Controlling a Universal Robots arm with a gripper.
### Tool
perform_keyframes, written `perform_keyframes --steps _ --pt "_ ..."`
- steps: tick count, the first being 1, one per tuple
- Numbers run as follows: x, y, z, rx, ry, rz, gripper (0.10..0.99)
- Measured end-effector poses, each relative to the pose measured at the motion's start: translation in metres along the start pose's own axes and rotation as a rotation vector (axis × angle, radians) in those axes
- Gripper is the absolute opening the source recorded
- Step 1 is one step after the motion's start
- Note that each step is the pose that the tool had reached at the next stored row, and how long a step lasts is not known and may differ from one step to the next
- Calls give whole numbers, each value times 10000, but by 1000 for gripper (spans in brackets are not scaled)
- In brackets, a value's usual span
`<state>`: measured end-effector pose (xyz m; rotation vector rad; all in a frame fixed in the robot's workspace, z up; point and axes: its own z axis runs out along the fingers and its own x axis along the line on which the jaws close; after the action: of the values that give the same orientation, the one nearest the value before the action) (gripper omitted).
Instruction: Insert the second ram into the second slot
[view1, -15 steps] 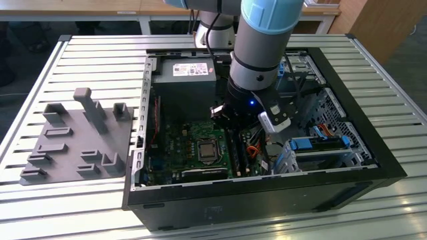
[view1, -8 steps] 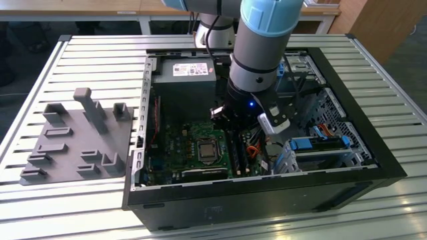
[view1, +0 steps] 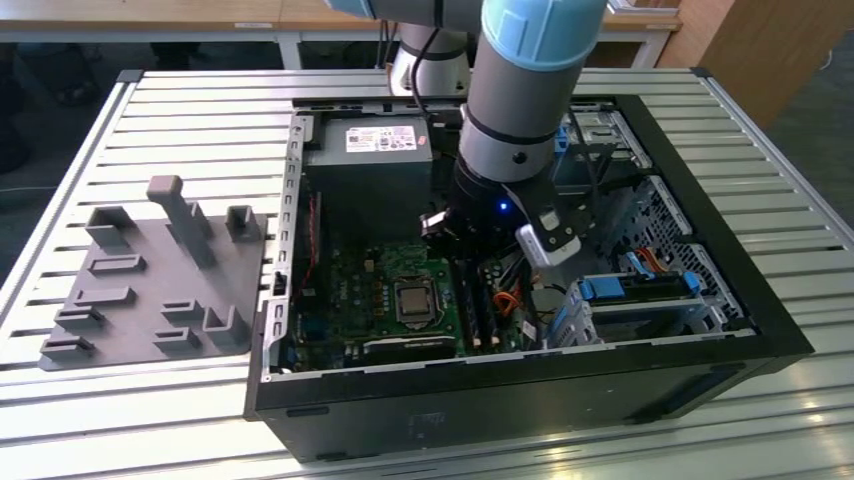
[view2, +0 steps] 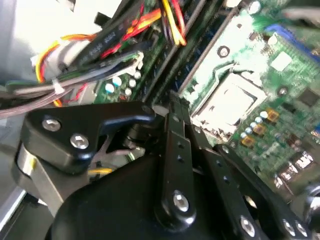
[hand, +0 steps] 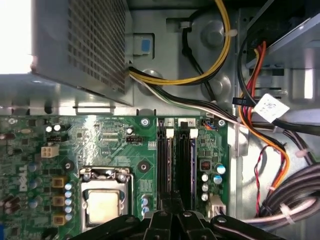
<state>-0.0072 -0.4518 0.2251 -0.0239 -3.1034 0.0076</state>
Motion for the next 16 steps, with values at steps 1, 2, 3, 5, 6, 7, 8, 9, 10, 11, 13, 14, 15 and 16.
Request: perform_keyframes --steps 1,2,3,5,6,7,8,9,10,11,13,14,15,16 --pt "2 -1 -39 5 1 0 106" --pt "4 -1 -72 3 1 0 106" --pt "7 -2 -115 7 2 0 106" --pt "11 -3 -192 9 3 1 106" --pt "12 -3 -212 8 3 1 106" --pt "12 -3 -228 7 2 0 106" --pt "13 -3 -247 7 2 0 106" --pt "14 -3 -268 8 2 1 106" --pt "14 -3 -286 7 2 1 106" --pt "15 -3 -307 9 3 1 106" --pt "16 -3 -341 7 2 -1 106" --pt "17 -3 -354 8 2 -1 106" --pt "17 -3 -361 7 2 -1 106" --pt "17 -3 -367 8 2 -1 106"
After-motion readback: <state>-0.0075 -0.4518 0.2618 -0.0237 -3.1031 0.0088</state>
